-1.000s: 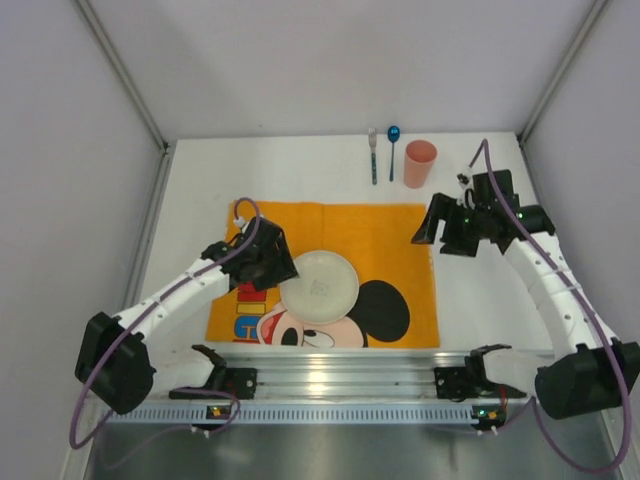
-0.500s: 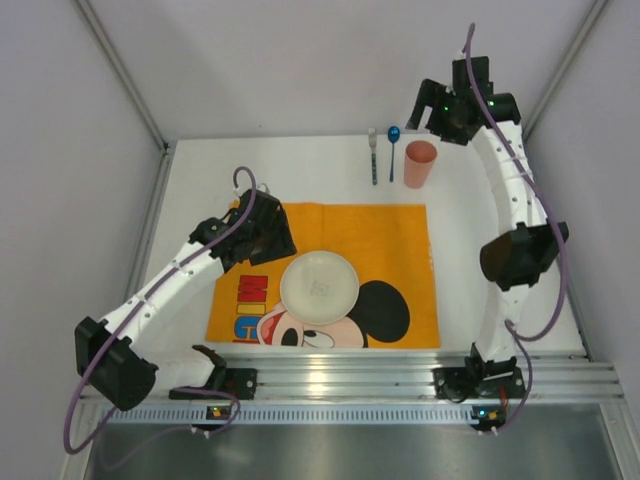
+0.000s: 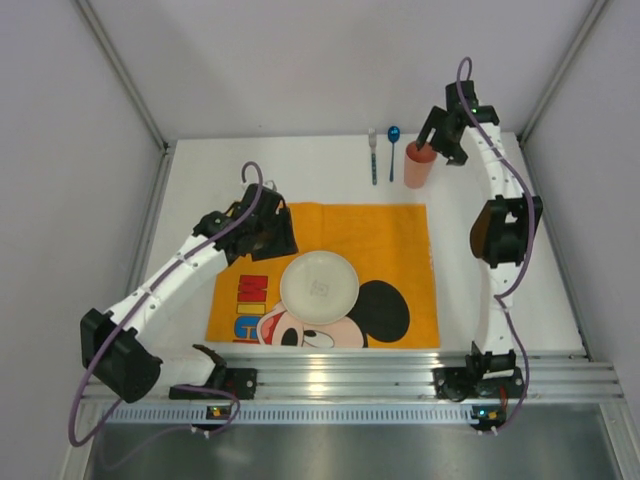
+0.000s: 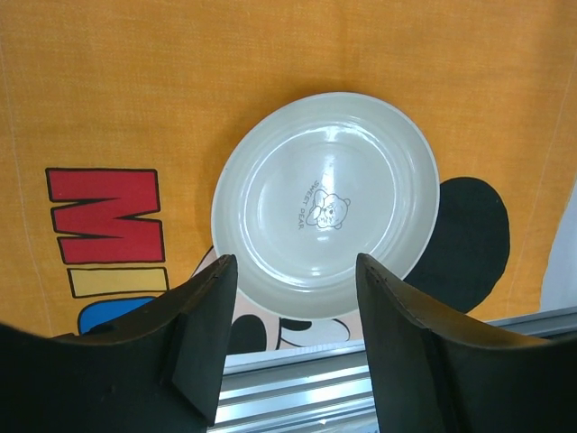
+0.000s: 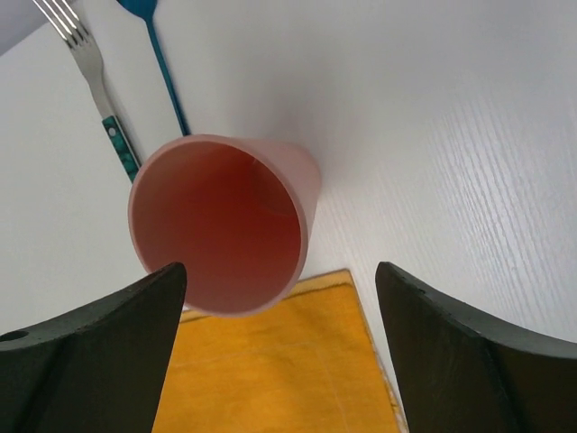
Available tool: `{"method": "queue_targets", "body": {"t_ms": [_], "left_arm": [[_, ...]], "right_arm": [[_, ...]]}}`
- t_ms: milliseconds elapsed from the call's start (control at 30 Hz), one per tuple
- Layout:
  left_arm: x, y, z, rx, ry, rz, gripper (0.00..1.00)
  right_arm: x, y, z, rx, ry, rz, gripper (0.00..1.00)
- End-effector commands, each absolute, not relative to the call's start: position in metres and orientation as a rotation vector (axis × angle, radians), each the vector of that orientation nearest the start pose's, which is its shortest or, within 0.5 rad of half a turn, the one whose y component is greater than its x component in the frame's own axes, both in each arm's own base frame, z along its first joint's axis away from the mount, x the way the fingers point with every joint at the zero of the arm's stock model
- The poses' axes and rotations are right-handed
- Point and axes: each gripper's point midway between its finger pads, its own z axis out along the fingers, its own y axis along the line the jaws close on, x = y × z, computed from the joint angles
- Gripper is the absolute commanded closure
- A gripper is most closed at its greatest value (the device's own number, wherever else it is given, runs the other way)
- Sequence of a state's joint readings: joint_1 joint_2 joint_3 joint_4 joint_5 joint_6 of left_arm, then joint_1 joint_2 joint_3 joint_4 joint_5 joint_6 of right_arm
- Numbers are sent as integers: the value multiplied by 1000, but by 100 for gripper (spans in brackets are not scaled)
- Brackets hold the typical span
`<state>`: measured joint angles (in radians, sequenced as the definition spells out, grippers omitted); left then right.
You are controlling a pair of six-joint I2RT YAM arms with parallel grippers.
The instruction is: Set the dinner table for one person
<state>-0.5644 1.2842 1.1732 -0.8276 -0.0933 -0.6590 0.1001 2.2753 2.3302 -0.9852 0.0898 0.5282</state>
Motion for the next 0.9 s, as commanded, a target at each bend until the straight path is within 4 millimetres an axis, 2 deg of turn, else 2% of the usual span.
{"method": "queue_targets", "body": {"t_ms": [0, 67, 167, 233, 267, 333, 367, 400, 467, 567, 667, 700, 767, 867], "left_arm": [[264, -176, 169, -199, 2559, -366, 39], [268, -178, 166, -228, 2581, -353, 40], [276, -186, 160, -244, 2596, -363, 40], [281, -189, 152, -247, 2628, -341, 41], [286, -193, 157, -248, 2621, -346, 41], [297, -200, 159, -250, 2623, -353, 41], [300, -202, 161, -247, 2622, -358, 42], [304, -205, 157, -246, 2633, -354, 42], [312, -211, 163, -234, 2621, -361, 42], [319, -216, 161, -206, 2639, -356, 42], [326, -221, 159, -177, 2650, -355, 43], [327, -223, 155, -169, 2660, -352, 43], [330, -225, 155, -152, 2656, -362, 43], [333, -229, 152, -131, 2660, -367, 43]], "right_arm": [[579, 51, 171, 582, 2332, 161, 15], [580, 48, 165, 600, 2344, 161, 20], [576, 41, 144, 605, 2385, 105, 34], [574, 41, 130, 603, 2419, 90, 39], [575, 40, 130, 592, 2420, 92, 52], [577, 39, 133, 579, 2410, 89, 67], [579, 36, 136, 586, 2401, 93, 80], [582, 35, 142, 586, 2384, 102, 86], [585, 36, 151, 574, 2366, 122, 100], [587, 38, 175, 551, 2323, 149, 100], [580, 43, 208, 522, 2282, 182, 100], [572, 47, 225, 504, 2270, 192, 100], [560, 56, 238, 462, 2280, 204, 100], [523, 81, 254, 365, 2341, 203, 100]]}}
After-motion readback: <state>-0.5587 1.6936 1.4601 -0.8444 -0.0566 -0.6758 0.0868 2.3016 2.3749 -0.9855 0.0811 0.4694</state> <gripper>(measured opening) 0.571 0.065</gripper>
